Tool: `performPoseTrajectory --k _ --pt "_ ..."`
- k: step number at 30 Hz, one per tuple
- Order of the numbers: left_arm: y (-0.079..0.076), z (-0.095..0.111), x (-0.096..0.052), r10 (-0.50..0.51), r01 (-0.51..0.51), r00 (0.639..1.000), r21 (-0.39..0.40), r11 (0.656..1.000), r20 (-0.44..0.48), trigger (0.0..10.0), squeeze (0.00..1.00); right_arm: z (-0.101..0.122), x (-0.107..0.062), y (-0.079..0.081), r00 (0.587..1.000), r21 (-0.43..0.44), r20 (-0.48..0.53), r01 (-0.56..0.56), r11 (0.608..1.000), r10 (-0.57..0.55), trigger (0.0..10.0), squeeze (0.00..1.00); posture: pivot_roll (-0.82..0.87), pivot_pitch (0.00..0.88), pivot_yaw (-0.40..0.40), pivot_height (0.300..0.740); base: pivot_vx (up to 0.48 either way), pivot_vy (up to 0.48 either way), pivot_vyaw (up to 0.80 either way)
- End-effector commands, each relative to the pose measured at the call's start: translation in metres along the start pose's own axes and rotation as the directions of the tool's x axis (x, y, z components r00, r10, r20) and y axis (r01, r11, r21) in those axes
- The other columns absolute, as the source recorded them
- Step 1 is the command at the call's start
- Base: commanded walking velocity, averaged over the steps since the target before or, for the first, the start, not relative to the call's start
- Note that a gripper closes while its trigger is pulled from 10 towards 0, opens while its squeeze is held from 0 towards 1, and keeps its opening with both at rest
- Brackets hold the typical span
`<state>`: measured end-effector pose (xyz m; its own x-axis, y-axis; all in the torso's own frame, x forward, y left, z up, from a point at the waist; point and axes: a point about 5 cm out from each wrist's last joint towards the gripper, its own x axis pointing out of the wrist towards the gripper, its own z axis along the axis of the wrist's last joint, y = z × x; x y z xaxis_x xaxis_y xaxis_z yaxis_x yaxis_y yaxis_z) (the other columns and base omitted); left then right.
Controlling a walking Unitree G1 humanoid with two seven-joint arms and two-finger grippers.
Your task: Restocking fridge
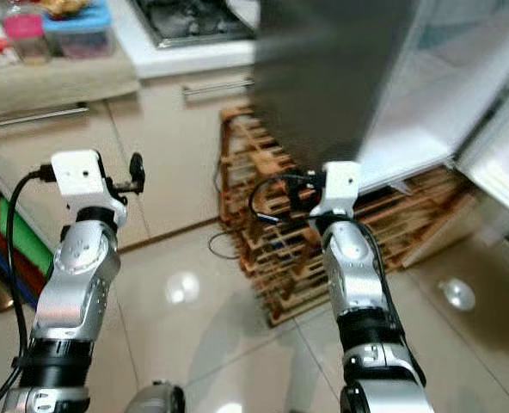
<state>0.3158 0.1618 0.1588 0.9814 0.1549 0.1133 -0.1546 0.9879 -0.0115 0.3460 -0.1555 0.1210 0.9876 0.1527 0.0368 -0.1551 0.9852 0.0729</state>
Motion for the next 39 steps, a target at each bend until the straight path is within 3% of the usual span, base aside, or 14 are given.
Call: performPoseTrajectory --k 1,4,6,10,13,17,22,25,32,36,37,39 --pt "-0.002 -0.001 -0.001 -0.008 0.008 1.000 0.036 0.999 -0.008 10.0 0.00 0.001 0.000 0.004 1.000 0.007 0.008 -0.008 1.000 0.008 10.0 0.00 -0.04 0.088 -0.035 0.740 0.000 0.480 0.55" --pt "-0.001 -0.004 0.000 0.012 -0.011 1.000 0.079 0.997 -0.014 10.0 0.00 0.000 0.001 0.004 1.000 0.008 0.008 -0.010 1.000 0.010 10.0 0.00 -0.04 0.086 -0.035 0.740 0.000 0.000 0.55" --pt "0.000 -0.014 0.001 0.012 -0.007 0.997 0.063 0.998 -0.072 10.0 0.00 0.000 0.001 0.003 1.000 0.011 0.008 -0.008 1.000 0.008 10.0 0.00 -0.04 0.083 -0.036 0.740 0.000 0.000 0.55" --pt "-0.001 -0.013 0.001 -0.006 0.011 0.998 0.086 0.996 -0.058 10.0 0.00 -0.001 0.000 0.003 1.000 0.013 0.007 -0.009 1.000 0.009 10.0 0.00 -0.04 0.063 -0.039 0.740 0.000 0.000 0.54" --pt "-0.002 -0.011 0.001 0.000 0.003 0.999 0.047 0.999 -0.052 10.0 0.00 0.000 0.002 0.003 1.000 0.014 0.007 -0.011 1.000 0.011 10.0 0.00 -0.04 0.059 -0.042 0.740 0.000 -0.300 0.54" --pt "-0.007 -0.010 0.002 -0.008 0.012 0.999 0.077 0.997 -0.049 10.0 0.00 0.002 0.000 -0.008 1.000 0.025 0.010 0.021 0.999 -0.022 10.0 0.00 -0.03 0.059 -0.051 0.740 0.000 0.000 0.54" --pt "-0.010 -0.012 0.001 -0.019 0.026 0.998 0.104 0.994 -0.062 10.0 0.00 0.000 -0.003 -0.011 1.000 0.003 0.005 0.024 1.000 -0.024 10.0 0.00 -0.04 0.067 -0.045 0.740 0.000 0.000 0.53" --pt "-0.011 -0.011 0.003 -0.030 0.034 0.998 0.068 0.997 -0.060 10.0 0.00 -0.001 -0.004 -0.010 1.000 -0.001 0.003 0.022 1.000 -0.022 10.0 0.00 -0.04 0.072 -0.038 0.740 0.000 0.000 0.53" --pt "-0.023 -0.007 0.007 -0.093 0.097 0.995 0.101 0.990 -0.048 10.0 0.00 -0.005 -0.006 -0.002 1.000 -0.043 -0.009 0.004 0.999 -0.004 10.0 0.00 -0.05 0.074 -0.035 0.740 0.000 0.000 0.48" --pt "-0.025 -0.010 0.008 -0.101 0.106 0.993 0.072 0.992 -0.064 10.0 0.00 -0.004 -0.008 -0.001 1.000 -0.045 0.001 0.002 0.999 -0.002 10.0 0.00 -0.07 0.074 -0.034 0.740 0.000 0.000 0.46" --pt "-0.029 -0.008 0.008 -0.151 0.152 0.987 0.023 0.988 -0.049 10.0 0.00 -0.005 -0.009 -0.005 0.999 -0.047 0.000 0.032 0.998 -0.032 10.0 0.00 -0.07 0.074 -0.032 0.740 0.000 0.000 0.43" --pt "-0.029 -0.007 0.008 -0.159 0.160 0.987 0.027 0.987 -0.037 10.0 0.00 -0.005 -0.009 -0.007 0.999 -0.043 0.002 0.048 0.998 -0.048 10.0 0.00 -0.07 0.072 -0.030 0.740 0.240 0.000 0.22"
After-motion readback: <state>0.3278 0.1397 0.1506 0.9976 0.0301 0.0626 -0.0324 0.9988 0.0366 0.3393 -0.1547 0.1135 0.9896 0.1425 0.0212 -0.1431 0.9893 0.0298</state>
